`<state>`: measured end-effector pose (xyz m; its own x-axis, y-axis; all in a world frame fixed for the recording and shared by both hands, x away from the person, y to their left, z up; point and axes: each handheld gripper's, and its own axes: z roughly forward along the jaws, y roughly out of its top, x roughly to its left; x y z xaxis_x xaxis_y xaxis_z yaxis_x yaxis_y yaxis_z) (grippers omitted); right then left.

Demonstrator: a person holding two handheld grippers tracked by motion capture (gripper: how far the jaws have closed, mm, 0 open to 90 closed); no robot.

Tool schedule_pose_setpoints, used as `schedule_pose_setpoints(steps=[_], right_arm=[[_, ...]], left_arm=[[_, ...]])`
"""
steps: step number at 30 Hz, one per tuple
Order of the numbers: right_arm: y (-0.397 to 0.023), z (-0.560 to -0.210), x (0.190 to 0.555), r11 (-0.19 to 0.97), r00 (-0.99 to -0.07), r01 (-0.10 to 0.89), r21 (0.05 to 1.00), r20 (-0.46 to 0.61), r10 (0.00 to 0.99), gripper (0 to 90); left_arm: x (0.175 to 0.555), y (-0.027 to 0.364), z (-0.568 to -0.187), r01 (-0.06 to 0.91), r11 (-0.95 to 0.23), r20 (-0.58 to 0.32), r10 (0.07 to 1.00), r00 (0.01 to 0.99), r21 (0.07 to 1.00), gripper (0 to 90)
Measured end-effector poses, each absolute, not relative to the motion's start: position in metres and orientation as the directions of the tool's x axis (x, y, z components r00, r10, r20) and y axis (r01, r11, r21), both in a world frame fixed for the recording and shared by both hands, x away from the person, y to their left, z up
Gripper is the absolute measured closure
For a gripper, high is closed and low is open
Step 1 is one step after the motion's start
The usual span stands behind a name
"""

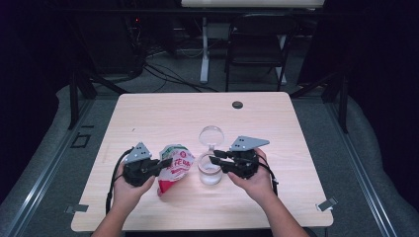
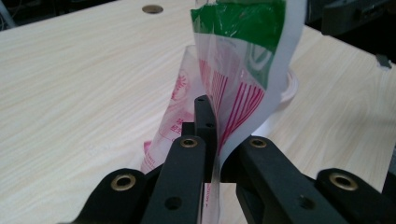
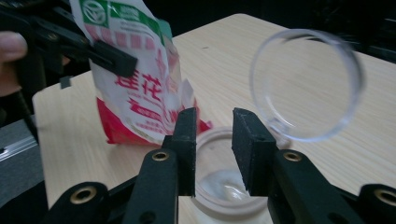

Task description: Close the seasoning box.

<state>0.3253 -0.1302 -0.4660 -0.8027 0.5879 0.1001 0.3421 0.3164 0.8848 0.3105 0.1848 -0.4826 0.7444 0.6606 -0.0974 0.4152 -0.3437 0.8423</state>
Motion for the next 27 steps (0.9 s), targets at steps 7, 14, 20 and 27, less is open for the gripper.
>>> schedule_pose_setpoints(steps=[7, 14, 20, 27], right_arm=[[-0.099, -0.477, 0.326, 0.375, -0.851, 0.327, 0.867, 0.098, 0.516, 66.1], [-0.079, -0.486, 0.325, 0.432, -0.874, 0.32, 0.843, 0.087, 0.477, 67.8], [-0.072, -0.493, 0.327, 0.452, -0.874, 0.336, 0.826, 0.094, 0.477, 77.7], [-0.07, -0.493, 0.33, 0.451, -0.874, 0.354, 0.819, 0.119, 0.471, 88.0]], left_arm=[[0.302, 0.177, -0.492, 0.419, -0.36, -0.093, 0.656, 0.749, 0.834, 90.0], [0.3, 0.178, -0.496, 0.43, -0.334, -0.121, 0.656, 0.745, 0.839, 89.4], [0.298, 0.177, -0.497, 0.424, -0.339, -0.114, 0.653, 0.749, 0.84, 88.9], [0.295, 0.179, -0.498, 0.421, -0.335, -0.107, 0.662, 0.742, 0.843, 88.0]])
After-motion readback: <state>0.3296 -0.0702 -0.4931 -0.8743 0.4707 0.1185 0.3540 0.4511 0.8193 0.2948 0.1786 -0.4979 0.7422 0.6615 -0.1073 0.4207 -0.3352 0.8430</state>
